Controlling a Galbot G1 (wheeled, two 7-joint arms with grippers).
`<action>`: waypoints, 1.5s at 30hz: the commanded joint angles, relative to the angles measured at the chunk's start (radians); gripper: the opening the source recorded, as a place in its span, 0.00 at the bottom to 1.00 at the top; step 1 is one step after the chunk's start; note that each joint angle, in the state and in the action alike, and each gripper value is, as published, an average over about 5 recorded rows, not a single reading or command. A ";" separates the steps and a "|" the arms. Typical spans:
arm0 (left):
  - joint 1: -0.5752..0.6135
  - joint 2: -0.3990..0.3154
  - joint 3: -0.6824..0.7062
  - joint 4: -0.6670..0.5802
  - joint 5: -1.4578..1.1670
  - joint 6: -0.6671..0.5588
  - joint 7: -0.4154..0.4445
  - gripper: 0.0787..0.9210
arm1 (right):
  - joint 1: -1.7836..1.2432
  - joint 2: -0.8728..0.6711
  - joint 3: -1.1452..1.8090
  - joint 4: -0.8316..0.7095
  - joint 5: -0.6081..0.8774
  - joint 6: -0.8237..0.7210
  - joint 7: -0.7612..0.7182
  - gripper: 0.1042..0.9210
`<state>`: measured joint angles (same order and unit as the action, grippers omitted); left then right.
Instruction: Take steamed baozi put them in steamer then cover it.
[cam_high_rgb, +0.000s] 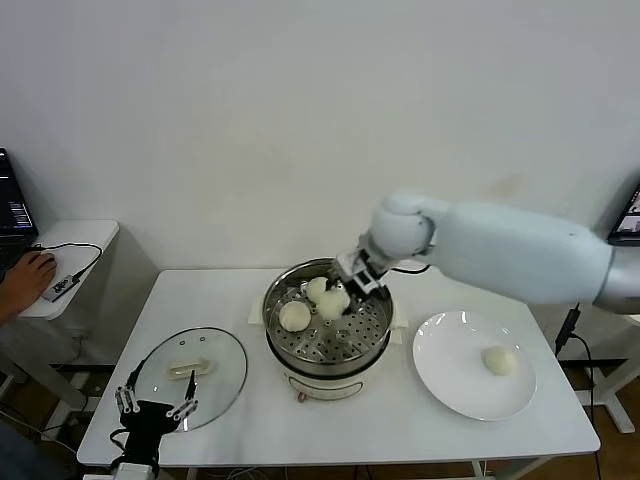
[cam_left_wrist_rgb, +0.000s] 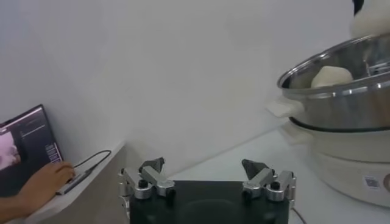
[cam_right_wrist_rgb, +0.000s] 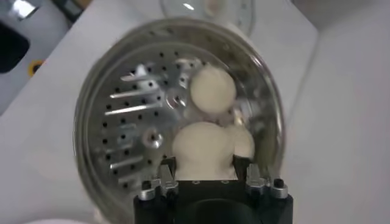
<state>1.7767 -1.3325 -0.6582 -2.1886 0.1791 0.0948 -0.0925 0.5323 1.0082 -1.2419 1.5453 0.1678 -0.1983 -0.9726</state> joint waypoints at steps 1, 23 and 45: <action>0.001 0.000 -0.005 0.000 -0.001 -0.001 -0.001 0.88 | -0.020 0.091 -0.068 0.001 -0.163 0.231 0.010 0.60; 0.002 -0.006 0.004 -0.001 -0.003 -0.001 -0.003 0.88 | -0.062 0.021 -0.058 0.064 -0.307 0.361 -0.020 0.62; -0.003 0.010 0.009 -0.009 0.001 0.000 -0.003 0.88 | -0.080 -0.202 0.212 0.028 -0.227 0.203 0.018 0.88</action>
<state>1.7749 -1.3245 -0.6501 -2.1987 0.1795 0.0936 -0.0961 0.4722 0.9361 -1.1920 1.5932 -0.1038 0.1151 -0.9488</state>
